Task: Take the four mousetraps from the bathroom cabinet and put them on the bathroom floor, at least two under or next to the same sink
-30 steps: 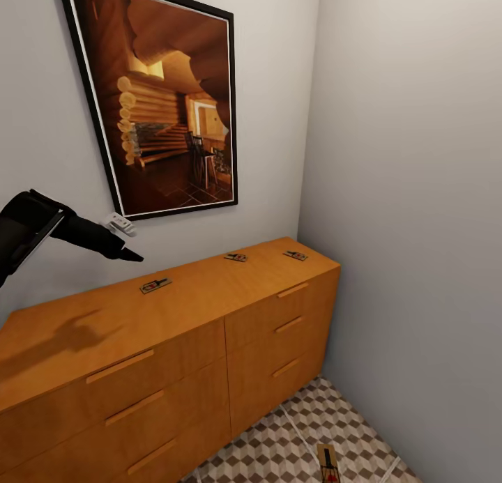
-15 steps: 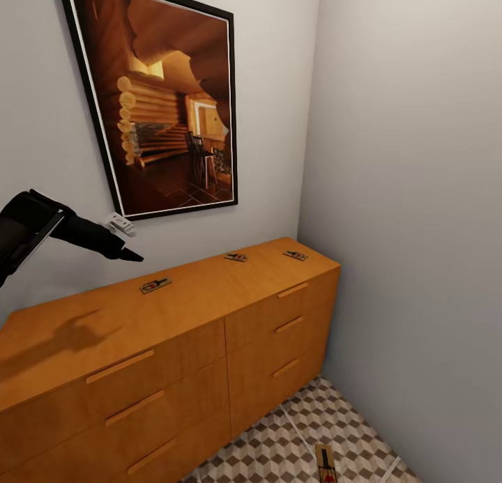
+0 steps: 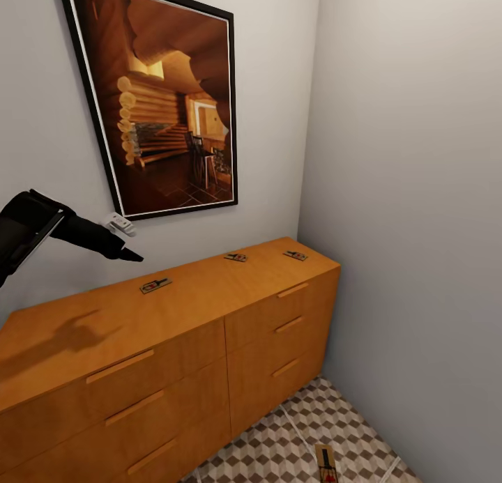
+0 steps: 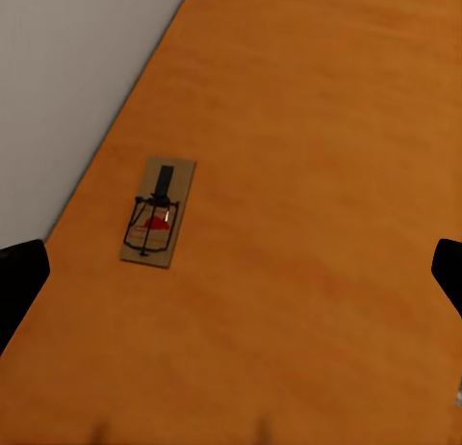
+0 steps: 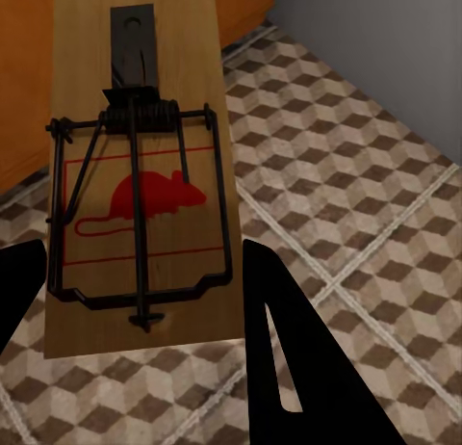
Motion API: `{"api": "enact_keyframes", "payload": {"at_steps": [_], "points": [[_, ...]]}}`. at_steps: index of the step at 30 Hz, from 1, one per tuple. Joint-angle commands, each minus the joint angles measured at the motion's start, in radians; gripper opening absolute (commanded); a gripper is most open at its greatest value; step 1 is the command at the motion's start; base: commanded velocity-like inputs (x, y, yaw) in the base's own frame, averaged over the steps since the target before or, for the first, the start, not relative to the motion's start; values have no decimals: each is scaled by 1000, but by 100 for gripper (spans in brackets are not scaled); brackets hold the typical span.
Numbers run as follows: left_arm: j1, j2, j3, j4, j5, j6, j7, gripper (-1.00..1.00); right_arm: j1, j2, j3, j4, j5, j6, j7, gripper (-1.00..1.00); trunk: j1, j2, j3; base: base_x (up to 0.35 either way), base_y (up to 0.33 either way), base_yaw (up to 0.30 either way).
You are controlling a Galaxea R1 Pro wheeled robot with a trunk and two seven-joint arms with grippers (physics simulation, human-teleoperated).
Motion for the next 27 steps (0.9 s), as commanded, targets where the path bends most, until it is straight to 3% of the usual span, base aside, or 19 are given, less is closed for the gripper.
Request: {"api": "enact_keyframes", "payload": {"at_steps": [1, 27], "points": [[-1, 1, -2, 0, -1, 6, -4, 100, -1, 1, -5, 1, 5, -3, -6, -100, 0, -1, -1, 0, 0, 0], [0, 18, -2, 92, -4, -6, -1, 100, -1, -3, -7, 0, 5, -3, -7, -100, 0, -1, -1, 0, 0, 0]]}}
